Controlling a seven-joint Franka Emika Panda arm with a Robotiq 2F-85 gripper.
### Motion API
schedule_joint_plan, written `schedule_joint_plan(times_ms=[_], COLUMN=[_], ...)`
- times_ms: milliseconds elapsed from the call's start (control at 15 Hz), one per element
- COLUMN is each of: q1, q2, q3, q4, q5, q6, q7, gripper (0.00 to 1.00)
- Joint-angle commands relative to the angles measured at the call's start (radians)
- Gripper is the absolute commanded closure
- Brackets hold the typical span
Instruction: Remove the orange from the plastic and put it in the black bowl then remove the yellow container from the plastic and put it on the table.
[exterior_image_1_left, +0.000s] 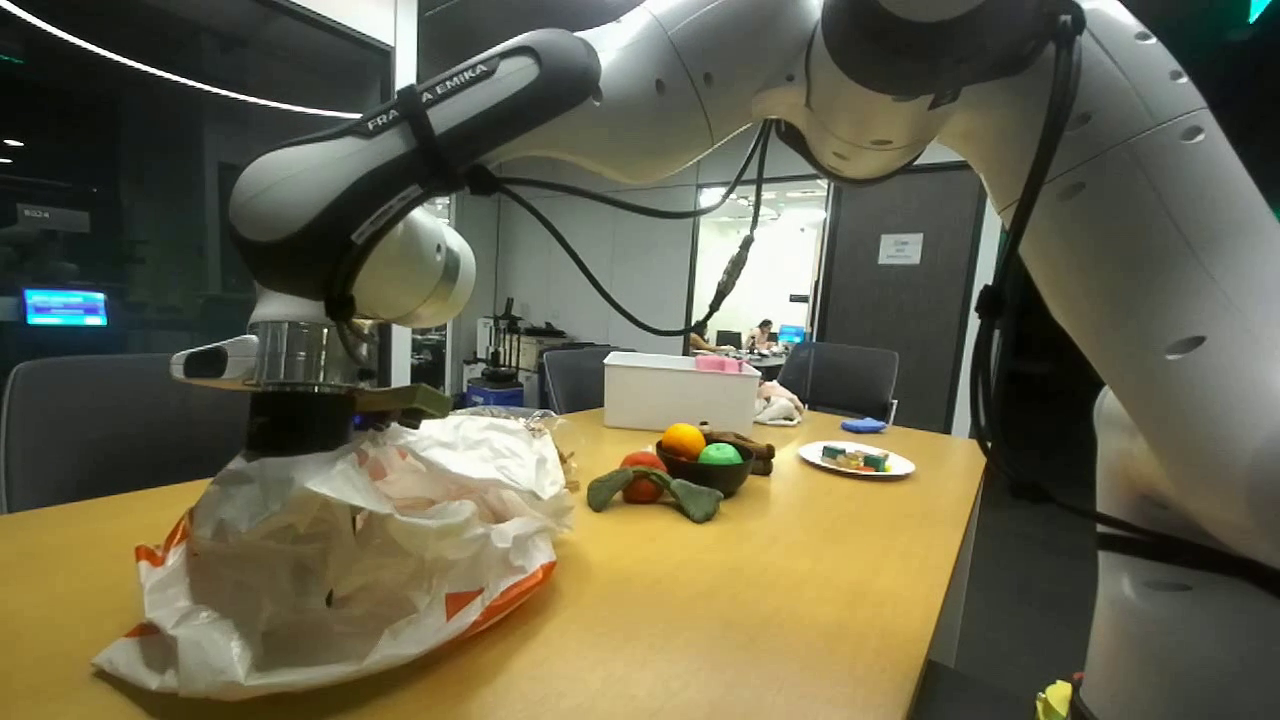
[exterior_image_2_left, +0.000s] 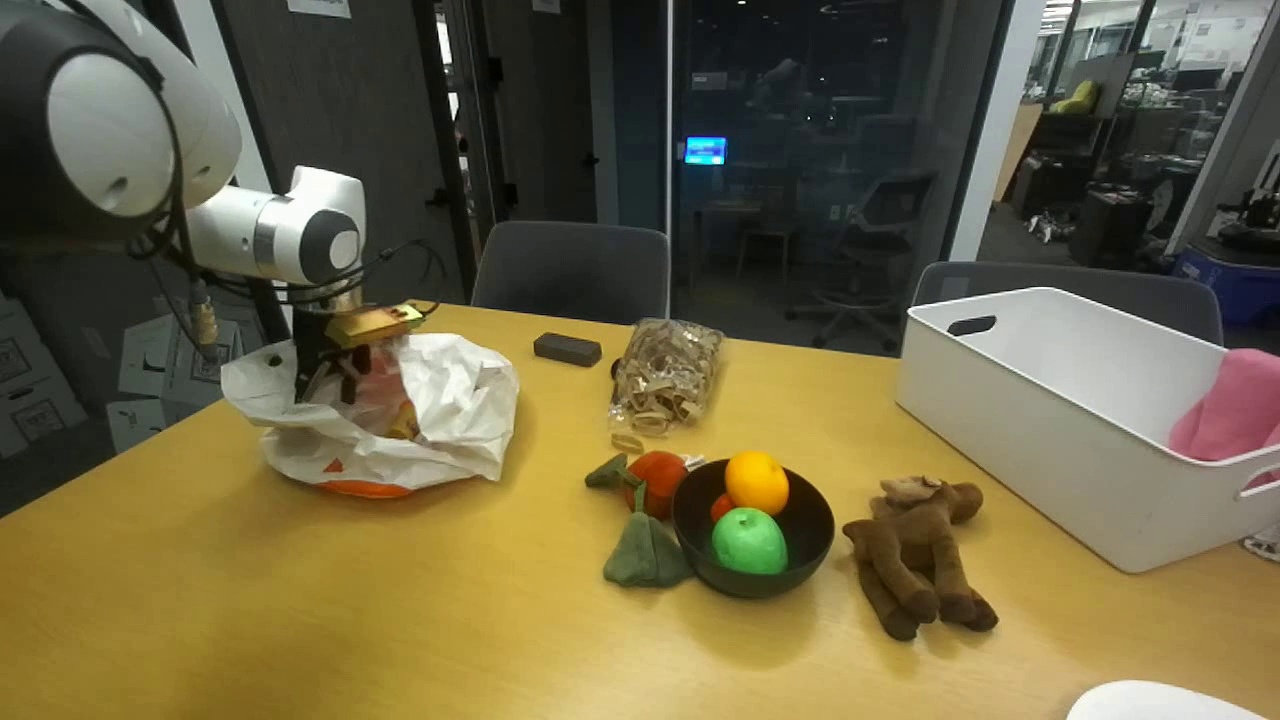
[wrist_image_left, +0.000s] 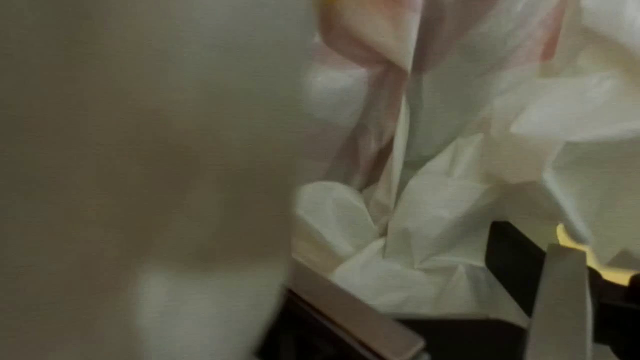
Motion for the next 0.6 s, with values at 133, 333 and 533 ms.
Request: schedule_joint_plan(times_ms=[133, 333, 533], q1=[0.092, 0.126, 0.138], q2=[-0.021, -0.048, -0.092], q3=[-0.048, -0.051, -0.049], q4=[0.028, 0.033, 0.015], q5=[-0.292, -0.441, -0.544], q6=[-0.156, -0.196, -0.140], q7=[0.104, 0.144, 0.192], gripper=[0.00, 0.00, 0.00])
